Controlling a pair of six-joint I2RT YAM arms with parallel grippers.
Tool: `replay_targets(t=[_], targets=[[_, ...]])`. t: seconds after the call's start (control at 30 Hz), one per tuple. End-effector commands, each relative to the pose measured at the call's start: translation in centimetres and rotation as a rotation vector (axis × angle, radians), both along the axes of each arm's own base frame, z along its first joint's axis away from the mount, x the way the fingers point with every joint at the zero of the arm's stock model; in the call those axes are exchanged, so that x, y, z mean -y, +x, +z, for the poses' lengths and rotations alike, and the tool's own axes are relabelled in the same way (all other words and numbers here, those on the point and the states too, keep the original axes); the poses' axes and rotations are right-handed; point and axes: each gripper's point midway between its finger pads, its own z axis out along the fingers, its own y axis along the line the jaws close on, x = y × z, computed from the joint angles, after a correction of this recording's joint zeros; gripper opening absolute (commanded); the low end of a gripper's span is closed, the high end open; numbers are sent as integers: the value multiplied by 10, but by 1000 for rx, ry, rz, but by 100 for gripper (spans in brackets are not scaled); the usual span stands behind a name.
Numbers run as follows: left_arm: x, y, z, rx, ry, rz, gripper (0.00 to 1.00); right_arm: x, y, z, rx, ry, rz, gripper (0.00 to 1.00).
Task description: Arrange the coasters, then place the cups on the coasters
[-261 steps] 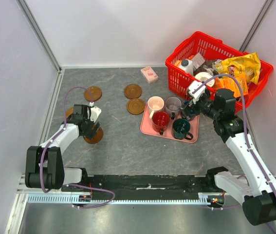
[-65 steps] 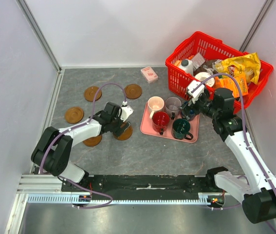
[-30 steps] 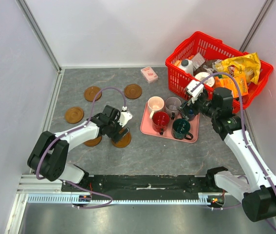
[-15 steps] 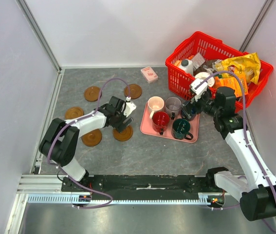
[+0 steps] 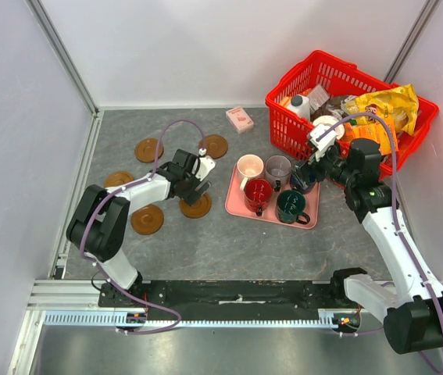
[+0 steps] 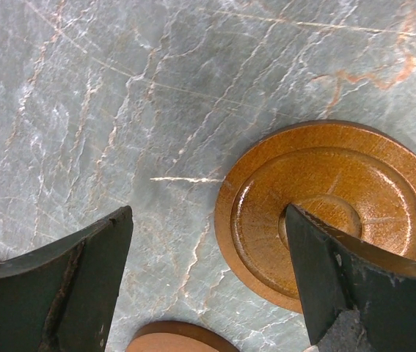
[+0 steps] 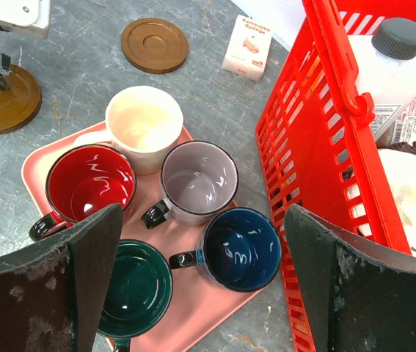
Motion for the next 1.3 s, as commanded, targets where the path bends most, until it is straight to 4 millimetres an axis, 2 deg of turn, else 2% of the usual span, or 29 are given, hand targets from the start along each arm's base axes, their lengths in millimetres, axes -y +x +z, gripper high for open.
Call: replay_targets(t=[0.0, 0.17, 0.27, 0.4, 0.63, 1.07, 1.27], targets=[[-15, 16, 25, 85, 39, 40, 90, 2, 7, 9, 33, 19, -19, 98], [7, 41, 75, 167, -51, 31, 90, 3, 8, 8, 31, 14, -19, 98], [15, 57, 93, 202, -80, 46, 90, 4, 8, 8, 35, 6, -28, 98], [21, 84, 102, 239, -73, 86, 90, 6, 9, 9, 36, 12, -34, 98], [27, 125, 94, 258, -35, 176, 90, 5, 14, -2, 6, 3, -31, 98], [51, 179, 84, 300, -68, 223, 91, 21, 21, -8, -4, -8, -89, 98], [59, 206, 55, 297, -26, 236, 91, 22, 20, -6, 7, -10, -84, 98]])
